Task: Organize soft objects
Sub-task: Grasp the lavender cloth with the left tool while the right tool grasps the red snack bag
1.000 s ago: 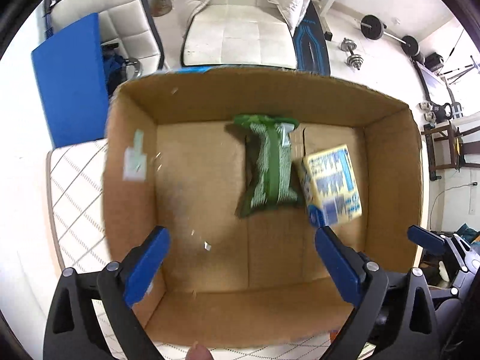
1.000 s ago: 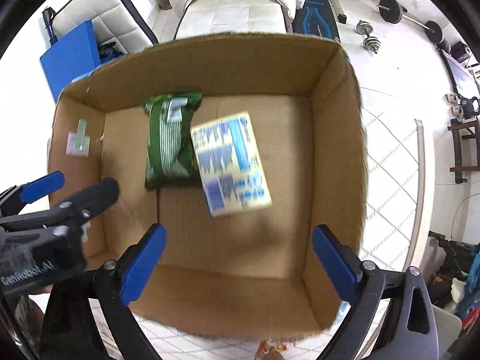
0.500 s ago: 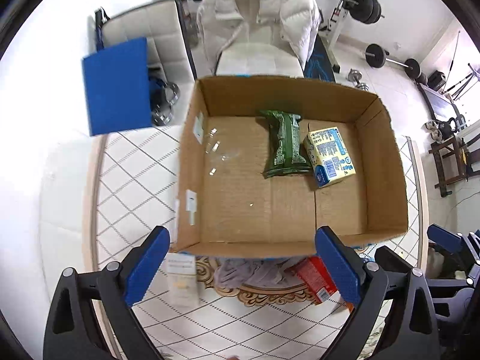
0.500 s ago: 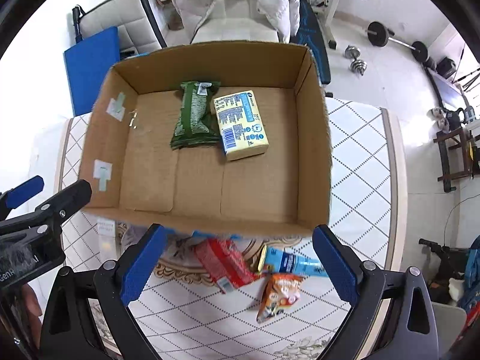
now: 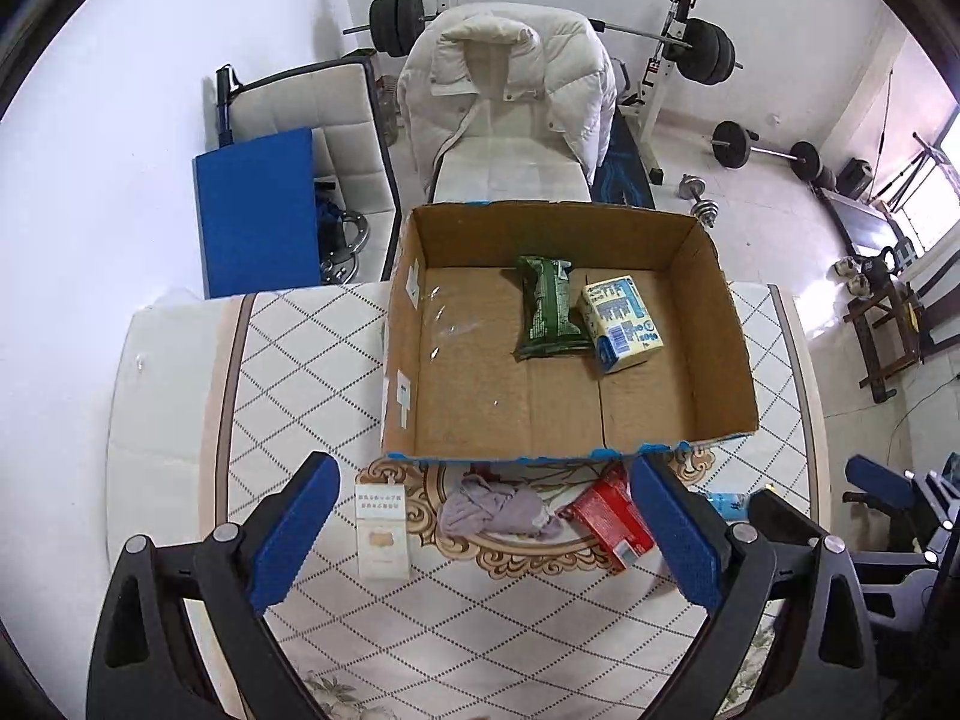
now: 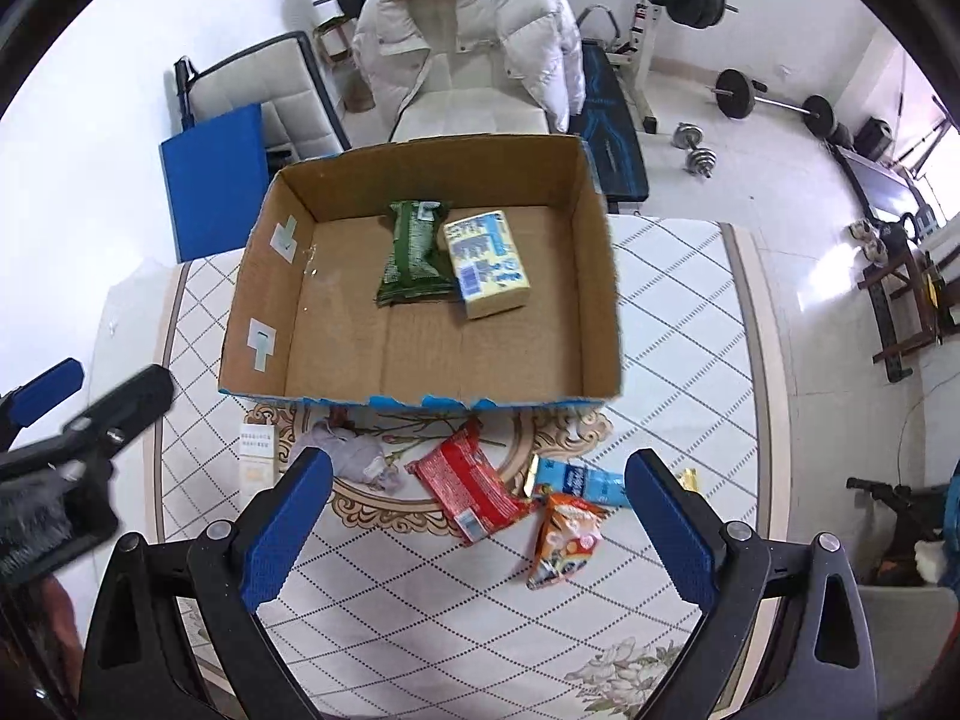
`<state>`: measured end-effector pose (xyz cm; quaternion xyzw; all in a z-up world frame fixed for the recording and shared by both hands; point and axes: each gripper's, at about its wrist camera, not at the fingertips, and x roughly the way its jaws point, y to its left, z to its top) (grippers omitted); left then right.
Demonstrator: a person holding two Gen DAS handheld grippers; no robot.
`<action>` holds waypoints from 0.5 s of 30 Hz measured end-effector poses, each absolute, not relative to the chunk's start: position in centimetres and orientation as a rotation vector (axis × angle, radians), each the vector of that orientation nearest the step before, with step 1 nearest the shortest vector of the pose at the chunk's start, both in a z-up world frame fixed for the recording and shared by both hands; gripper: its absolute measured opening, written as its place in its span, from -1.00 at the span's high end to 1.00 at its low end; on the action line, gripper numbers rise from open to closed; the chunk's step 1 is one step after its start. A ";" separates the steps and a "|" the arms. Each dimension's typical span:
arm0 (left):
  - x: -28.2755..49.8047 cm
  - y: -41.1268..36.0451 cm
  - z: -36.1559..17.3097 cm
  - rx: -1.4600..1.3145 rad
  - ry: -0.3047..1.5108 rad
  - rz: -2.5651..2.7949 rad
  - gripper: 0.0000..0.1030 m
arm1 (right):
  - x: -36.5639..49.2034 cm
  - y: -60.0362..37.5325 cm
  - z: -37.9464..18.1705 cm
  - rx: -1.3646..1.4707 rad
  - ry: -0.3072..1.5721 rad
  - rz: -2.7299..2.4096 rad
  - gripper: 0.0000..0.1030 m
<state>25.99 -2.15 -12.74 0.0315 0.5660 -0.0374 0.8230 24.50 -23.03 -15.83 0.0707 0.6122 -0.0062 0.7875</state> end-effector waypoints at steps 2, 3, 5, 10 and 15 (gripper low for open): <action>25.2 -1.3 -12.9 0.039 1.206 -0.060 -0.93 | 23.4 -24.2 -16.6 0.188 1.342 -0.023 -0.94; 24.8 -0.8 -13.3 0.022 1.213 -0.054 -0.93 | 22.8 -25.0 -17.4 0.201 1.360 -0.032 -0.94; 23.8 0.5 -14.8 -0.011 1.252 -0.033 -0.93 | 21.8 -26.0 -19.1 0.216 1.398 -0.051 -0.94; 22.1 3.2 -21.2 -0.051 1.399 0.026 -0.93 | 20.8 -25.6 -25.7 0.228 1.514 0.015 -0.94; 21.9 5.1 -27.1 -0.058 1.501 0.086 -0.93 | 22.9 -22.3 -32.0 0.162 1.592 0.084 -0.94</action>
